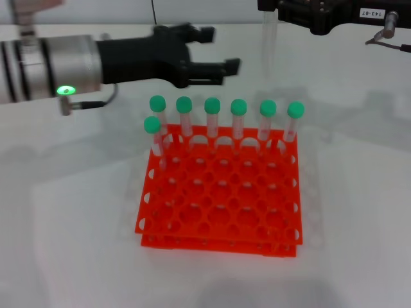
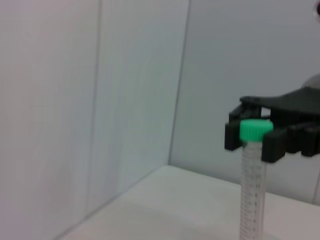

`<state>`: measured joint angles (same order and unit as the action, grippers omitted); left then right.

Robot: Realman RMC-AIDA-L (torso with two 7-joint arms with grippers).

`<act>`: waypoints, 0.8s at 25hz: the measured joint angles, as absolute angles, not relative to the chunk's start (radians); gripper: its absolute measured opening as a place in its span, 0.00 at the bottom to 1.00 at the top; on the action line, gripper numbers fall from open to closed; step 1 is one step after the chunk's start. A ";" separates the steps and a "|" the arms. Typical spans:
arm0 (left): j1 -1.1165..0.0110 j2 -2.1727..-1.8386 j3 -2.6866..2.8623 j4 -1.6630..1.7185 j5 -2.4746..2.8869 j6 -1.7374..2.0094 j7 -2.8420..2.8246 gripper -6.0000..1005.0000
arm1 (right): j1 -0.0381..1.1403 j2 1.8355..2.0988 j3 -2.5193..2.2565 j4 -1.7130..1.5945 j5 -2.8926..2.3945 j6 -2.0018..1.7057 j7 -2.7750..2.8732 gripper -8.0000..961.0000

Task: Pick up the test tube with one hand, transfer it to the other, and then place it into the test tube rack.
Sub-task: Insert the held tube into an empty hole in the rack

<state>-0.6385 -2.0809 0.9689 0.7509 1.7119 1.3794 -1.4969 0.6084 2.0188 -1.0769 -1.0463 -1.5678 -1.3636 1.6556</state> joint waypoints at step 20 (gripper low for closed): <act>-0.348 -1.988 0.897 1.139 1.667 1.647 -1.897 0.88 | 0.592 2.020 -1.077 -1.046 -1.561 -1.368 1.660 0.28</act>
